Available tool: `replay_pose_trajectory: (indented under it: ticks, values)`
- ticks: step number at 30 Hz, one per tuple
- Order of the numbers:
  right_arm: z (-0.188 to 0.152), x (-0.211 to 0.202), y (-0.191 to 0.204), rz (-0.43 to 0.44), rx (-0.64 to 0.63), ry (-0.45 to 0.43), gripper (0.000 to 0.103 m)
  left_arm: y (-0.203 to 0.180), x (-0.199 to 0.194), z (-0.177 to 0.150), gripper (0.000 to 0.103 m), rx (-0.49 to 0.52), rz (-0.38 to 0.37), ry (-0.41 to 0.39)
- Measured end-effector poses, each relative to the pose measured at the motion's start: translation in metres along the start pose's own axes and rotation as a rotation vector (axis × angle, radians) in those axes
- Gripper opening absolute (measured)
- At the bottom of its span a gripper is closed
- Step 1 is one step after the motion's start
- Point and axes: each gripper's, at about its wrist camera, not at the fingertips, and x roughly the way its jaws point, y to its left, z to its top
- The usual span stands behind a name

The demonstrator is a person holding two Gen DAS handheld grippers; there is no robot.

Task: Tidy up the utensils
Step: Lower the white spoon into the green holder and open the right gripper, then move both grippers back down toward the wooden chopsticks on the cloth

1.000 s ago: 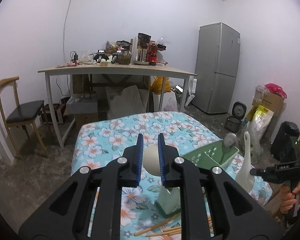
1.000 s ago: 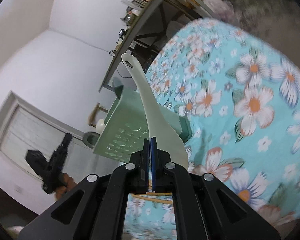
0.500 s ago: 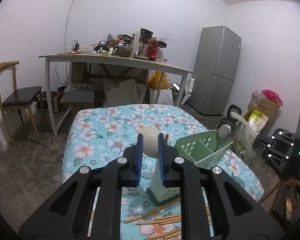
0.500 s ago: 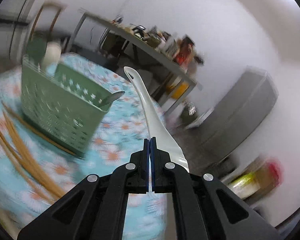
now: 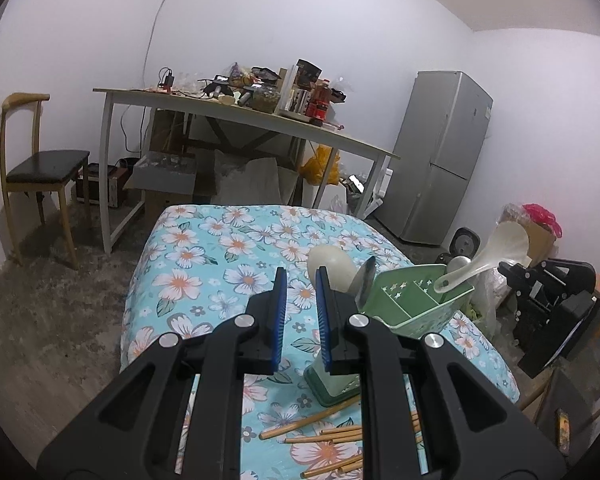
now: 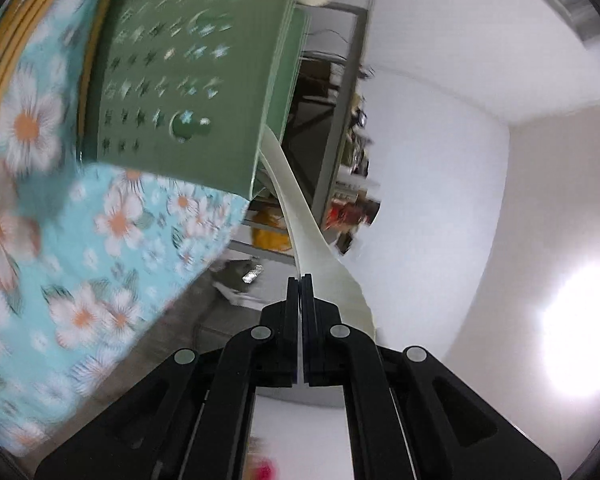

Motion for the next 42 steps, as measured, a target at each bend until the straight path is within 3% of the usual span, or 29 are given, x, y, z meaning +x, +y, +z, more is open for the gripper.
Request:
replay_pose_trajectory:
  ticks: [6, 13, 23, 26, 27, 29, 33, 37, 40, 42]
  values:
    - [0.003, -0.001, 0.01, -0.065, -0.212, -0.04, 0.002, 0.011, 0.001, -0.003, 0.013, -0.026, -0.012, -0.009]
    - [0.015, -0.013, 0.016, -0.124, -0.301, -0.092, 0.006, 0.021, -0.003, -0.009, 0.014, -0.057, -0.013, -0.003]
    - [0.023, -0.042, 0.0, -0.129, -0.219, -0.108, 0.016, 0.023, -0.01, -0.012, 0.018, -0.071, -0.015, -0.007]
    - [0.023, -0.052, -0.019, -0.049, -0.085, -0.084, 0.021, 0.019, -0.013, -0.012, 0.021, -0.066, -0.018, -0.006]
    - [0.024, -0.058, -0.03, 0.014, -0.001, -0.064, 0.025, 0.018, -0.014, -0.013, 0.024, -0.066, -0.018, -0.004]
    - [0.02, -0.064, -0.05, 0.154, 0.184, -0.029, 0.033, 0.015, -0.017, -0.016, 0.029, -0.066, -0.016, 0.004]
    - [0.0, -0.072, -0.083, 0.523, 0.673, 0.039, 0.054, 0.007, -0.023, -0.023, 0.045, -0.074, -0.022, 0.052]
    - [-0.021, -0.075, -0.069, 0.766, 1.016, 0.073, 0.061, -0.008, -0.027, -0.04, 0.065, -0.035, -0.029, 0.141]
    - [-0.029, -0.075, -0.038, 0.932, 1.21, 0.095, 0.066, -0.022, -0.027, -0.063, 0.074, -0.011, -0.019, 0.24]
    - [-0.029, -0.082, -0.018, 0.987, 1.278, 0.128, 0.066, -0.027, -0.022, -0.081, 0.076, -0.013, -0.021, 0.322]
